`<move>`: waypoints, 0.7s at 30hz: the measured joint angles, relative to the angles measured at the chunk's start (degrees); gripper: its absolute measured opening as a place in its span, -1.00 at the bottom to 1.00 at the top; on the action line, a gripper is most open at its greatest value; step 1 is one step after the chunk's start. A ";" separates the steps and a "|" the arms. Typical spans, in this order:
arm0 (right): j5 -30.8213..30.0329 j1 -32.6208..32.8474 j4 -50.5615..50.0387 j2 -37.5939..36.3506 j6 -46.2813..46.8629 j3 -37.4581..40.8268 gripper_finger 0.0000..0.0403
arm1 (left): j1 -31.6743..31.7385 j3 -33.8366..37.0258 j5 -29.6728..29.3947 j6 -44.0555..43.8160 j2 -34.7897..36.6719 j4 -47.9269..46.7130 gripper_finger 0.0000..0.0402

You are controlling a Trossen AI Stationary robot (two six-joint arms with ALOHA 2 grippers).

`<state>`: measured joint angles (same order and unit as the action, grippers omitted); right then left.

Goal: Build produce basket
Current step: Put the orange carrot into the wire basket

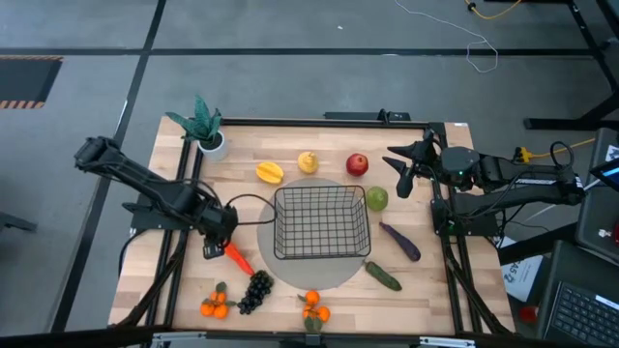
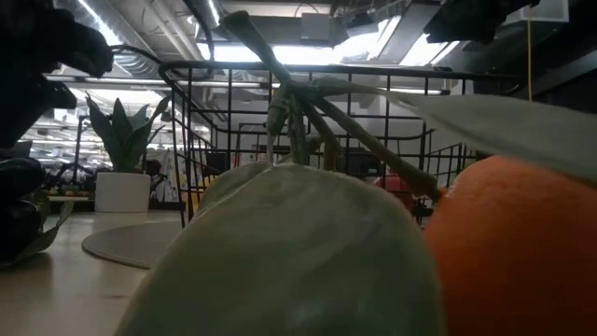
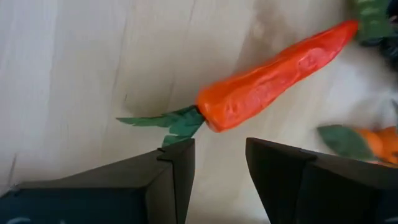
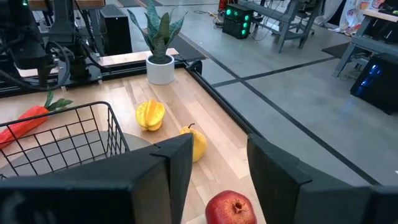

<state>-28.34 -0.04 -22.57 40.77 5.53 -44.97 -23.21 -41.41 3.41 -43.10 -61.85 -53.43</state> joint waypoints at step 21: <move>0.07 -0.01 -0.02 0.00 0.01 0.00 -0.25 | -0.62 0.02 -2.49 1.53 -11.57 -2.30 -0.34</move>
<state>-28.27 -0.05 -22.59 40.77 5.54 -44.97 -23.83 -41.39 0.92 -41.57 -73.42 -55.73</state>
